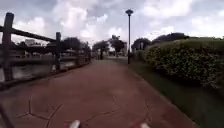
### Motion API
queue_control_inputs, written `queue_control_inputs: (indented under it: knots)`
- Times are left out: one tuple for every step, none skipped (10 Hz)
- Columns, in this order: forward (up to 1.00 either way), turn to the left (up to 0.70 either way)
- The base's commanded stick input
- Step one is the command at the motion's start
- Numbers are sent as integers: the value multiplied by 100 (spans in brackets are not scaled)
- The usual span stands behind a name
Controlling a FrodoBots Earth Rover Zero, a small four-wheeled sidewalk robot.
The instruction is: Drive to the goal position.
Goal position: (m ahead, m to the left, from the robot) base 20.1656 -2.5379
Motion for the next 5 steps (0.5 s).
queue_control_inputs:
  knots:
    - [70, 0]
    - [70, 0]
    - [70, 0]
    - [70, 0]
    - [70, 0]
